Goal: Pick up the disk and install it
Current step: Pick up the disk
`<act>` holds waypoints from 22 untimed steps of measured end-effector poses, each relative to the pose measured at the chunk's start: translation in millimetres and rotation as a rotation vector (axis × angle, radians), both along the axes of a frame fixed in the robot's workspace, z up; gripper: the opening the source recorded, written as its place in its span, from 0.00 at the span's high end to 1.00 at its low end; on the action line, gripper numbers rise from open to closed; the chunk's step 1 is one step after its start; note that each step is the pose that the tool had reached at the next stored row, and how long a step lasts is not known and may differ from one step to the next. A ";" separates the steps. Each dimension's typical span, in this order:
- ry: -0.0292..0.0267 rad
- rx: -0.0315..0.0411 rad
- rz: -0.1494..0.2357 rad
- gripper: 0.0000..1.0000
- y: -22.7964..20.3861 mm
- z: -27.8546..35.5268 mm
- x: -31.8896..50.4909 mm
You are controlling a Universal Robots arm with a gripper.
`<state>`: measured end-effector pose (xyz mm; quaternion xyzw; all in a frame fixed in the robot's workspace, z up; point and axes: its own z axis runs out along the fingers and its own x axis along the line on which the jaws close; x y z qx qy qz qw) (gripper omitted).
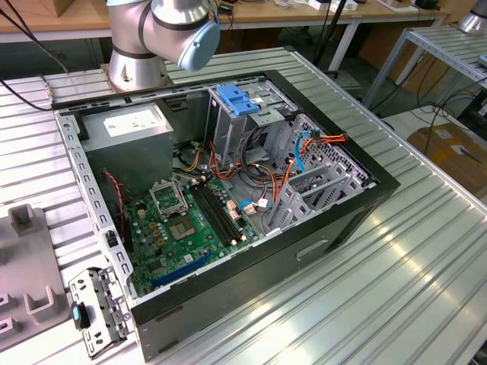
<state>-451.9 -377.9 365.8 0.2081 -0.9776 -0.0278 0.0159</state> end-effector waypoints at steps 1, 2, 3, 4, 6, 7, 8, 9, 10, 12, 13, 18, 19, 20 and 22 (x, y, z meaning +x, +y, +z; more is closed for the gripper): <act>0.0000 0.0000 0.001 0.89 0.0 0.0 0.0; 0.0000 0.0000 0.001 0.89 0.0 0.0 0.0; 0.0000 0.0000 0.002 0.89 0.0 0.0 0.0; 0.0000 0.0000 0.003 0.89 0.0 0.0 0.0; 0.0000 0.0000 0.004 0.89 0.0 0.0 0.0; 0.0000 0.0000 0.005 0.89 0.0 0.0 0.0; 0.0000 0.0000 0.005 0.89 0.0 0.0 0.0; 0.0000 0.0000 0.005 0.89 0.0 0.0 0.0; 0.0000 0.0000 0.006 0.89 0.0 0.0 0.0; 0.0000 0.0000 0.007 0.89 0.0 0.0 0.0; 0.0000 0.0000 0.007 0.89 0.0 0.0 0.0; 0.0000 0.0000 0.022 0.89 0.0 0.0 0.0; 0.0000 0.0001 0.033 0.89 0.0 0.0 0.0; 0.0000 0.0000 0.042 0.89 0.0 0.0 0.0; 0.0000 0.0000 0.055 0.89 0.0 0.0 0.0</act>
